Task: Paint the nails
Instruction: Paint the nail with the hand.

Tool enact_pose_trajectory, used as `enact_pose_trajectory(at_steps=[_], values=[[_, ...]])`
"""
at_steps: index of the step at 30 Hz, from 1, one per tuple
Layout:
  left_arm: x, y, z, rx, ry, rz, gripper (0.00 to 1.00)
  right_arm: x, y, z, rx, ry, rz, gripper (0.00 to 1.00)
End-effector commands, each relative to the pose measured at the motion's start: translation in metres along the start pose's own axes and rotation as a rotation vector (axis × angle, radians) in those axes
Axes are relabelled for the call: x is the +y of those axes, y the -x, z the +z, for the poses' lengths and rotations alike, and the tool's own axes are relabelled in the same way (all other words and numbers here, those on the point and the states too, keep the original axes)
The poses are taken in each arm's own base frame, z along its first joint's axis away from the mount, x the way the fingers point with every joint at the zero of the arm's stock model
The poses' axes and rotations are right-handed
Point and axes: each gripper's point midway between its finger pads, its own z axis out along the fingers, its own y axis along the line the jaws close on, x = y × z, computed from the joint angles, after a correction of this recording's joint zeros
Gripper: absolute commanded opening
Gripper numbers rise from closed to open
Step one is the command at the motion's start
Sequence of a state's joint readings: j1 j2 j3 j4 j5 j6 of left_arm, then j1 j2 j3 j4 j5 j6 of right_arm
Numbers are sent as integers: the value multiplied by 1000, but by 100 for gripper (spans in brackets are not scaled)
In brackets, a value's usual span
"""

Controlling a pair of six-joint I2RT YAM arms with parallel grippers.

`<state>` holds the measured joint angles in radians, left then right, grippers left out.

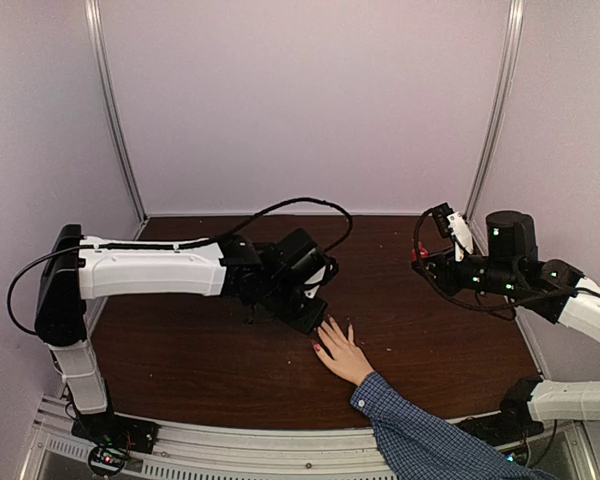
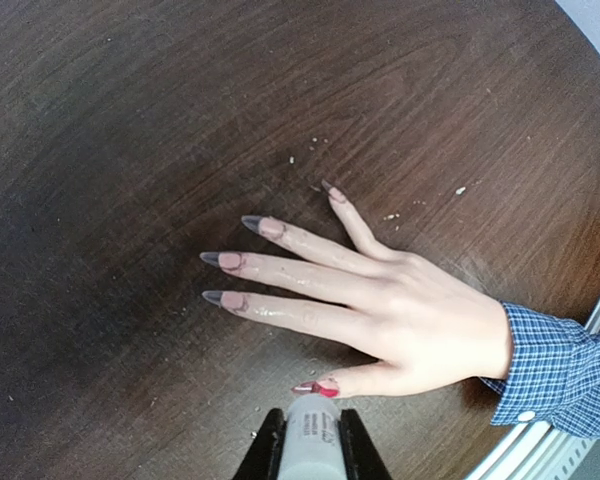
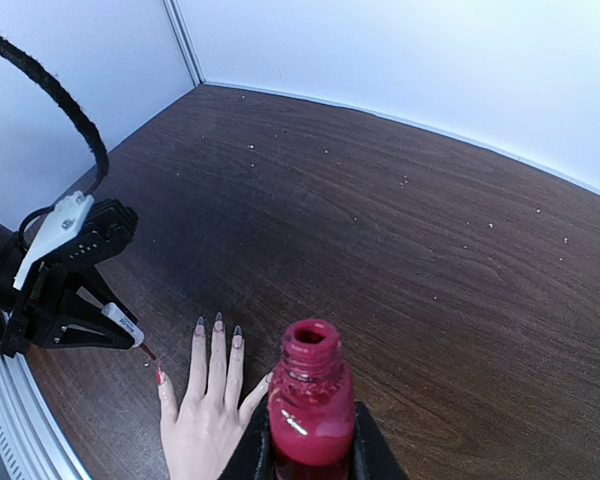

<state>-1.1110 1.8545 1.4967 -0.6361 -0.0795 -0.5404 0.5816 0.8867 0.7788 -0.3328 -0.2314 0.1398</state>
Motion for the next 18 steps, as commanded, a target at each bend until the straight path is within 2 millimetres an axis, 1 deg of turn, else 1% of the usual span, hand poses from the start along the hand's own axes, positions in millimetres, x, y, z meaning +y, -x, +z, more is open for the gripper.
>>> enact_pose_trajectory(at_steps=[1, 9, 18], values=[[-7, -2, 10, -11, 0, 0, 0, 1, 12, -2, -37, 12, 15, 0], [-12, -8, 12, -9, 18, -3, 0, 2, 12, -2, -39, 20, 17, 0], [-8, -11, 16, -13, 57, -18, 0, 2, 13, -2, -40, 26, 20, 0]])
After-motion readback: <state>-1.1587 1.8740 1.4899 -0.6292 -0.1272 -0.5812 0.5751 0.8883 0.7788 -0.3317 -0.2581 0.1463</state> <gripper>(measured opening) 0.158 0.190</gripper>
